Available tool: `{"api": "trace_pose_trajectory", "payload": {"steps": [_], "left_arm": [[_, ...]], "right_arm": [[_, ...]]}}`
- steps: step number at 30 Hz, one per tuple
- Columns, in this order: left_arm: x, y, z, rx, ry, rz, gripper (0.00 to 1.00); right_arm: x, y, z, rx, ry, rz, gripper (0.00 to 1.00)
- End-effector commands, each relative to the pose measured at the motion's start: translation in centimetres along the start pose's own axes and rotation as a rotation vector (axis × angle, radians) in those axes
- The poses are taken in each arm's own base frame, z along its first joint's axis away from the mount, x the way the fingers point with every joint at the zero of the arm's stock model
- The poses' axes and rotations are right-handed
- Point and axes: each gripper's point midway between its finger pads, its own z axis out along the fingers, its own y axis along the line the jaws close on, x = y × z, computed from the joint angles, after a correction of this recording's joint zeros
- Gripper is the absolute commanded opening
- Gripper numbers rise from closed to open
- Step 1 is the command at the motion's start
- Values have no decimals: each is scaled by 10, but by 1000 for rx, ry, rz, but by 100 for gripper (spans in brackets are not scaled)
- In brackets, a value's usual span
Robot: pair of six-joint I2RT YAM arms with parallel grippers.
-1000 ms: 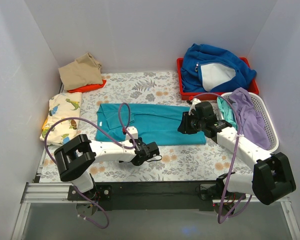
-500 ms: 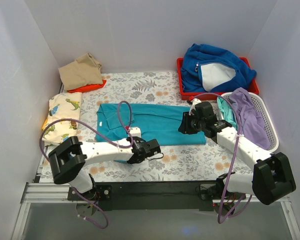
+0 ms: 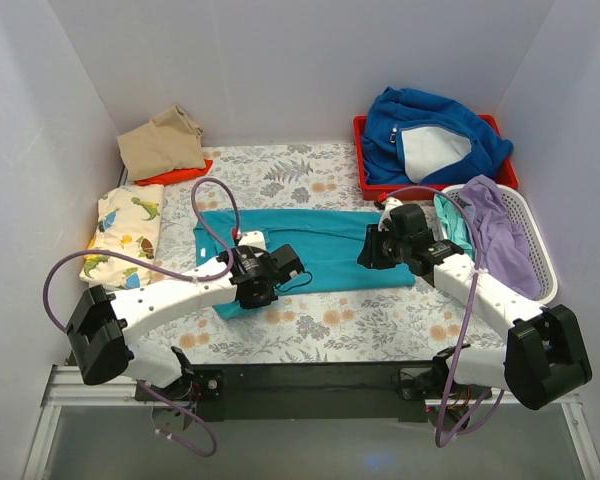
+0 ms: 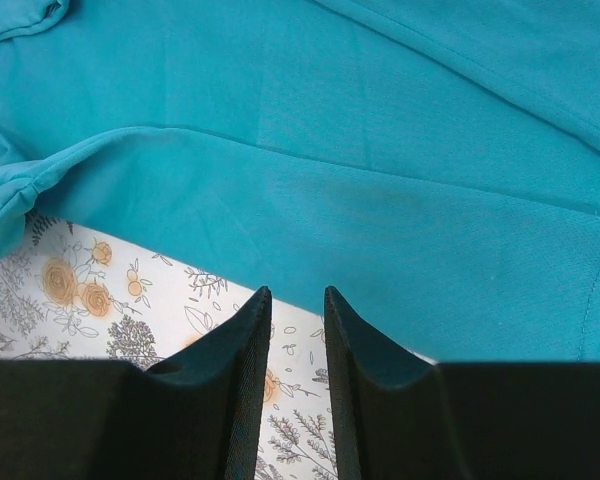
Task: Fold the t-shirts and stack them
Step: Fold the tshirt
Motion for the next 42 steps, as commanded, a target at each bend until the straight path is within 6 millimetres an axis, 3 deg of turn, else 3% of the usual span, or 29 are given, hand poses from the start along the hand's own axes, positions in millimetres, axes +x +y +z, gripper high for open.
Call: {"api": "trace_pose_trajectory", "payload": {"steps": [1,3,10,15,20,34,37,38,39,42], "left_arm": [[-16,15,-2,-34,6,-2,0],[-22,23,1,-52,15,8,0],[-72,40,15,-98,-39,6,0],[-90,45,31,-141,-43,88,0],[-105,63,55,-256,-52,188,0],[-162,66,98,-373,-149,403,0],[-173,74,109,-444,-171,448,16],[-179,74,111,-460,-182,423,53],[-179,78,113,-481,-176,408,70],[-175,80,114,-509,-157,336,83]], "right_arm": [[-18,5,-7,-16,-56,-26,34],[-17,5,-6,-17,-48,-28,33],[-15,5,-1,-20,-28,-29,33],[-14,4,2,-20,-18,-33,32],[-10,2,6,-12,0,-31,32],[-5,-3,18,-1,42,-20,31],[-3,-5,22,8,56,-21,31],[-3,-5,24,10,59,-24,31],[-3,-6,24,13,59,-21,31],[-3,-7,24,21,57,-24,30]]}}
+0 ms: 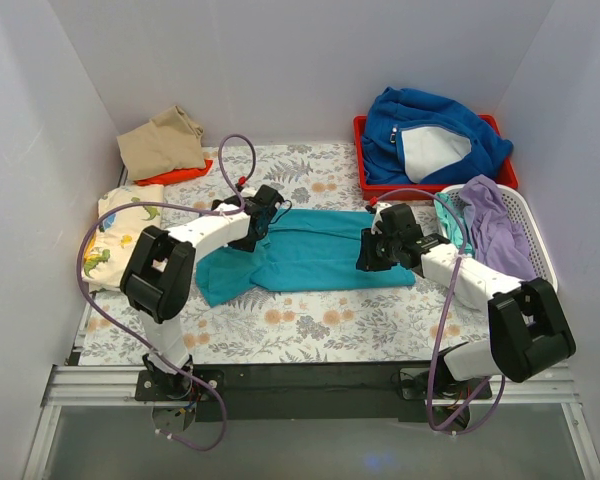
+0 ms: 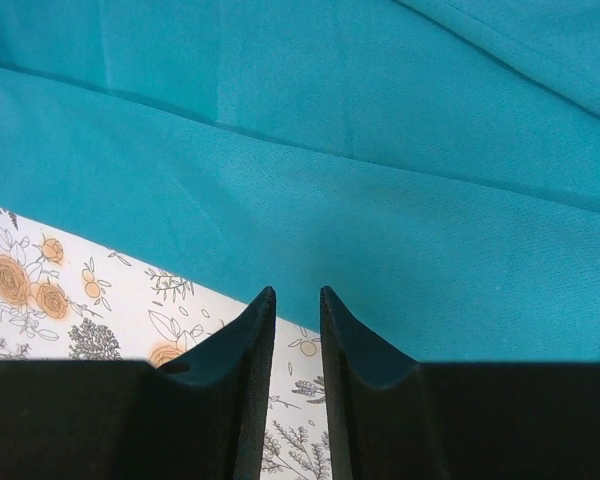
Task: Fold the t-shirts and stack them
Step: Fold the tshirt
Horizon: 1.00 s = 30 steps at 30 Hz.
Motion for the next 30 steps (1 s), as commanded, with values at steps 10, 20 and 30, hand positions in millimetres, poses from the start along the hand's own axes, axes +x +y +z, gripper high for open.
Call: {"api": "trace_pose_trajectory", "payload": {"steps": [10,20,30], "left_arm": [[15,-44,-53,435,71,-328,84],[74,-64,-46,503,178,-456,84],[78,-10,-16,175,123,-225,86]], "right_arm": [[-27,-9,-5,61,-93,-53,33],[-5,-41,28,175,-4,-59,32],[31,-107,27,463,174,-113,32]]}}
